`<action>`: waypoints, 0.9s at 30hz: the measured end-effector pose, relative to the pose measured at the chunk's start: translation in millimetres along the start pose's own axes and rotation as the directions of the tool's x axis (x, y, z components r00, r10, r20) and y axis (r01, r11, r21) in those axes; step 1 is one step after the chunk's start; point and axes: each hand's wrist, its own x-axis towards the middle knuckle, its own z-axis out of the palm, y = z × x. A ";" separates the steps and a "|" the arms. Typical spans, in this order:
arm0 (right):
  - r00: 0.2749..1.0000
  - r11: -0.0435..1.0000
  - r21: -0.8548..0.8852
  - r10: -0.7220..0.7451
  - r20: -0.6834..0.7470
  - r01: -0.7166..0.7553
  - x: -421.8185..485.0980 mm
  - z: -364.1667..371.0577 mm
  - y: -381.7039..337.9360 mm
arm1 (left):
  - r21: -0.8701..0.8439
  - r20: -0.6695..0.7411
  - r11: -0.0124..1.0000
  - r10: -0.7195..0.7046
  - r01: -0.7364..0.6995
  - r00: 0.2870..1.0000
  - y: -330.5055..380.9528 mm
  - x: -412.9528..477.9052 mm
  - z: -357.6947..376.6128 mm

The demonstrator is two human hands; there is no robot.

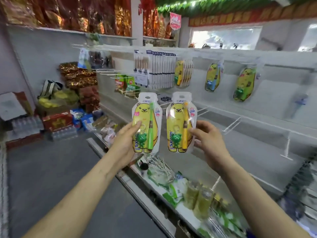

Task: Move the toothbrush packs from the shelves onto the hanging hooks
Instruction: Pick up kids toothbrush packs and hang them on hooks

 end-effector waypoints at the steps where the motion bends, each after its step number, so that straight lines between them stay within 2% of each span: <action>1: 1.000 1.000 -0.011 -0.011 -0.021 0.011 16.6 7.9 0.6 | -0.008 0.019 1.000 -0.009 0.009 1.000 3.4 24.6 -2.2; 5: 0.995 0.998 -0.024 -0.060 -0.085 0.058 86.0 36.7 7.8 | 0.007 0.113 1.000 -0.014 0.013 0.994 15.7 111.8 -13.5; 9: 0.992 0.998 -0.028 -0.065 -0.104 0.062 154.1 64.1 19.7 | -0.028 0.129 0.999 -0.020 0.024 0.991 28.2 188.0 -29.2; 18: 0.979 0.995 -0.070 -0.087 -0.184 0.075 270.0 125.1 32.0 | -0.022 0.263 0.999 -0.038 0.045 0.964 62.1 339.2 -57.0; 27: 0.895 0.980 -0.118 -0.196 -0.400 0.162 318.5 182.4 15.1 | -0.012 0.489 0.998 -0.043 0.056 0.871 93.7 453.7 -80.9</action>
